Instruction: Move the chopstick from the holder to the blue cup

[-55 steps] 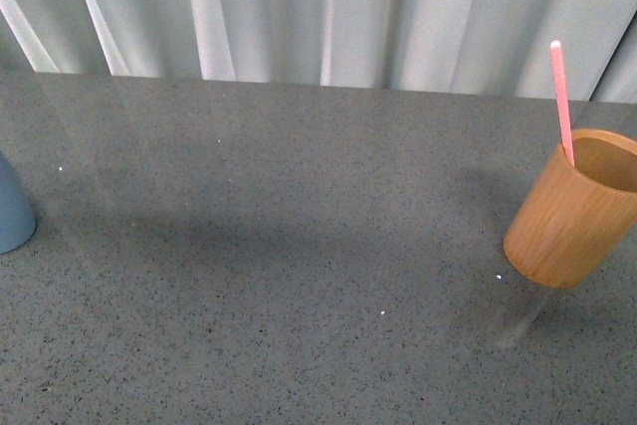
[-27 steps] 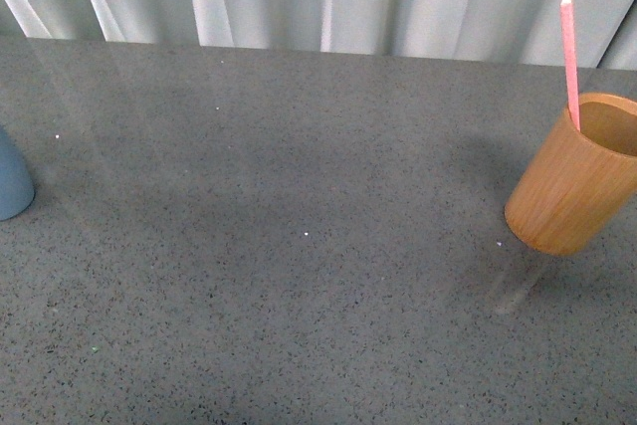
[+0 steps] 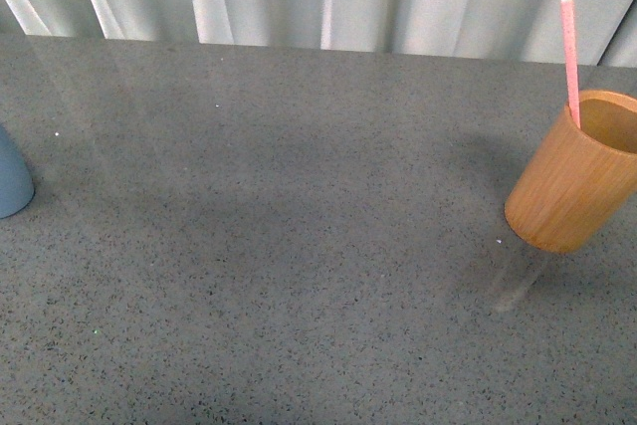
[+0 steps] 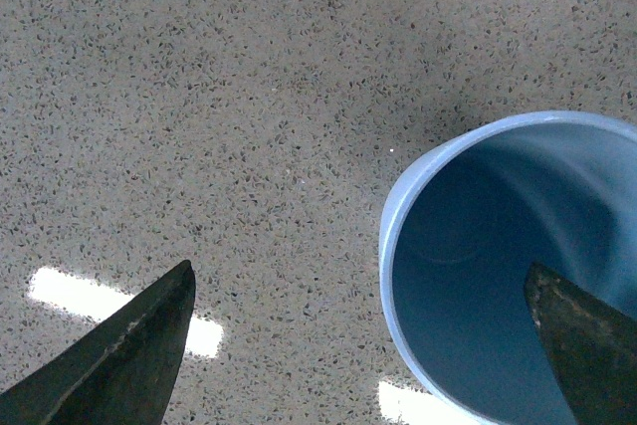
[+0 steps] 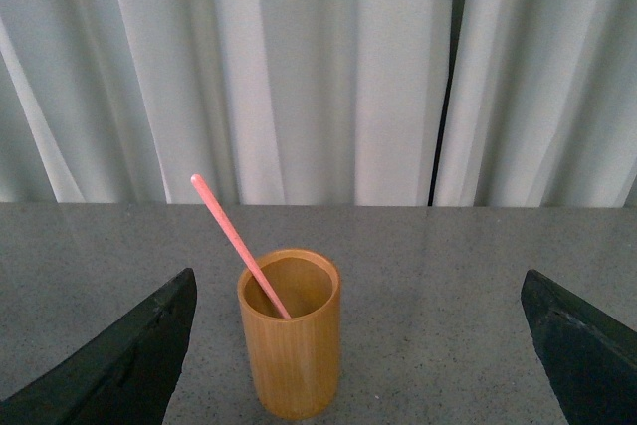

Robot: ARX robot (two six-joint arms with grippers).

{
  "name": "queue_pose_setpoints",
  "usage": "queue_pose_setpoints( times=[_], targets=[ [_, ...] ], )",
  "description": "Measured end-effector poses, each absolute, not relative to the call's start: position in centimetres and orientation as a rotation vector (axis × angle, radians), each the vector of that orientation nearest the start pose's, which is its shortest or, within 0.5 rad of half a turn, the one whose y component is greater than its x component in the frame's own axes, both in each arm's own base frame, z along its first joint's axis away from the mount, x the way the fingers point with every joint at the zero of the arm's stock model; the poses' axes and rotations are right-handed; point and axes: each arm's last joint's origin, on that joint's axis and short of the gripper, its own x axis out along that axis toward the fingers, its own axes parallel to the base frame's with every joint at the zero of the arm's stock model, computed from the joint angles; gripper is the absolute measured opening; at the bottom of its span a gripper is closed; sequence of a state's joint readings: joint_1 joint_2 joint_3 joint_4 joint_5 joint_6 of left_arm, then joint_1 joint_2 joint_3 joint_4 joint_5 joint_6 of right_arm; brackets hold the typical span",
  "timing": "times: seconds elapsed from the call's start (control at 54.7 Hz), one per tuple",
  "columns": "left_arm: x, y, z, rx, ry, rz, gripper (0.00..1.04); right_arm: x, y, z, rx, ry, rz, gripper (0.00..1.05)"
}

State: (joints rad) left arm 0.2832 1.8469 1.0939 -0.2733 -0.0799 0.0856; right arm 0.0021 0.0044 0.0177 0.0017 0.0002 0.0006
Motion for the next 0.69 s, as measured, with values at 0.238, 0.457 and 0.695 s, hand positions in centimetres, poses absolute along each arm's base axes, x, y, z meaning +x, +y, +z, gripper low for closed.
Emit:
queue_pose_setpoints(
  times=[0.238, 0.457, 0.695],
  targets=[
    [35.6, 9.5, 13.6, -0.037, 1.072, 0.284, 0.98, 9.7, 0.0, 16.9, 0.001, -0.015, 0.002, 0.95],
    [36.6, 8.4, 13.0, -0.045, 1.097, 0.279, 0.88, 9.7, 0.0, 16.9, 0.001, -0.015, 0.002, 0.95],
    [36.9, 7.5, 13.1, -0.036, 1.100, 0.249, 0.54, 9.7, 0.0, 16.9, 0.001, -0.015, 0.002, 0.95]
  ],
)
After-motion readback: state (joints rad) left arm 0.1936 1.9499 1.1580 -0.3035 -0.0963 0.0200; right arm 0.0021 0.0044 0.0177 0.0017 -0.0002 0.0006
